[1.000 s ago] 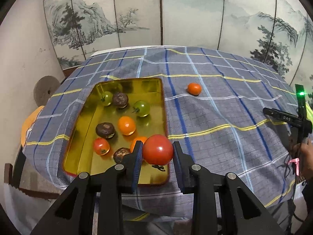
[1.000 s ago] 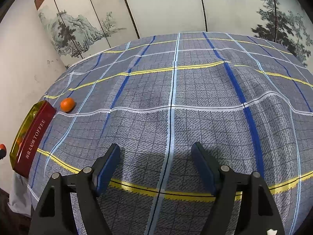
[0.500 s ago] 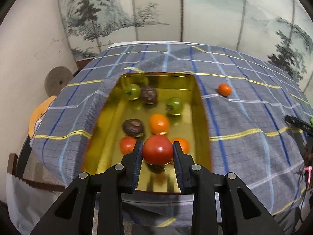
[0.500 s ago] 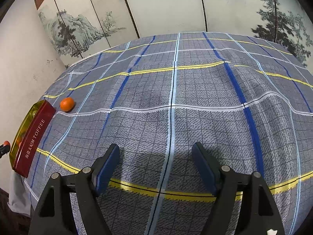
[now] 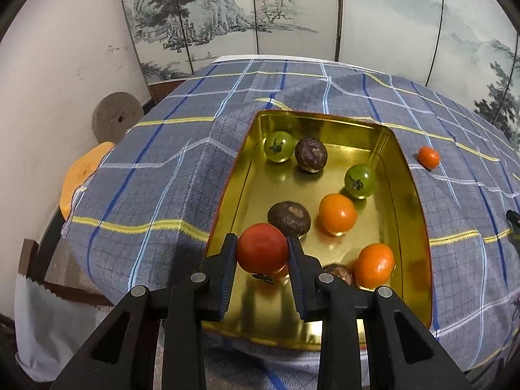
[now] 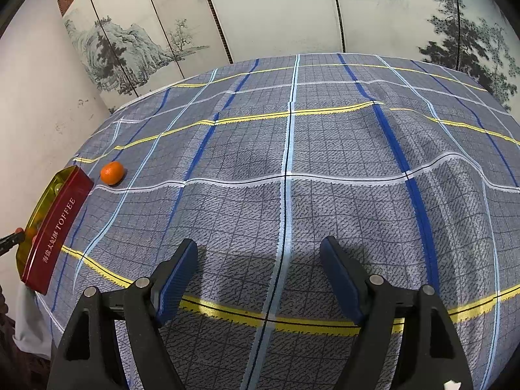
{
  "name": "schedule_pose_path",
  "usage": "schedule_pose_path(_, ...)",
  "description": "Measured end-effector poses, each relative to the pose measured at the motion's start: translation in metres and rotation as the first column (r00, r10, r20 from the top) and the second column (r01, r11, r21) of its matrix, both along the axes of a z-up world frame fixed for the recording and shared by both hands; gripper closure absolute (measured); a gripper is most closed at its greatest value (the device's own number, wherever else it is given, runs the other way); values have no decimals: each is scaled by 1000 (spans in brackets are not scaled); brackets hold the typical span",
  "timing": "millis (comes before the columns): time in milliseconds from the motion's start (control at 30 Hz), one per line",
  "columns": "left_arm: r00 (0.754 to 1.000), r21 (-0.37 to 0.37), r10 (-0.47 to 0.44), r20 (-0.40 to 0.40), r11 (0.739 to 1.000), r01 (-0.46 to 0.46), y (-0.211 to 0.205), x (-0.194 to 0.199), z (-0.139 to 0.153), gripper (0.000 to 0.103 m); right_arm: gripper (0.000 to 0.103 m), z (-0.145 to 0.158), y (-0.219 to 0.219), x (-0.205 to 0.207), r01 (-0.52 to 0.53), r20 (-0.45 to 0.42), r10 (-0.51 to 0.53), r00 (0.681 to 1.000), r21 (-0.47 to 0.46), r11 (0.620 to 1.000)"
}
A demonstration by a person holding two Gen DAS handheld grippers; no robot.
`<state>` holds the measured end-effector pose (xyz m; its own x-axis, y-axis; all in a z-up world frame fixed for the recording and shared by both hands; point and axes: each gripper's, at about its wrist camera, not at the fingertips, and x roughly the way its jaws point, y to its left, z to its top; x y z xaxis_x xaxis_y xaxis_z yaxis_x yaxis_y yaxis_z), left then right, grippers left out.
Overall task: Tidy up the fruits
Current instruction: 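Lift the red tomato with the left tool and carry it over the tin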
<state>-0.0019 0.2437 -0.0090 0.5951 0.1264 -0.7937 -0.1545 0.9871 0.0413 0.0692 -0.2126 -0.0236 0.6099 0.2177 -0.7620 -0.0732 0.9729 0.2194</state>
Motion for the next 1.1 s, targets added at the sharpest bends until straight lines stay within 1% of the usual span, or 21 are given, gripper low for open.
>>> schedule_pose_path(233,1000,24,-19,13,1000,18,-9,31,3,72,27,-1,0,1,-1,-2,1,1000,-7,1000)
schedule_pose_path(500,1000,23,-4,0,1000,4,-7,67,-2,72,24,-1,2,2,-5,-3,5,1000,-14,1000)
schedule_pose_path(767,1000,49,-5,-9,999,5,-8,88,-6,71,22,-1,5,3,-9,-7,9,1000,-34,999)
schedule_pose_path(900,1000,55,0,-10,998,0,-7,92,-7,71,22,-1,6,3,-8,-8,8,1000,-39,999)
schedule_pose_path(1100,1000,84,6,-8,996,-5,-7,98,-8,71,22,-1,8,3,-8,-9,8,1000,-44,999)
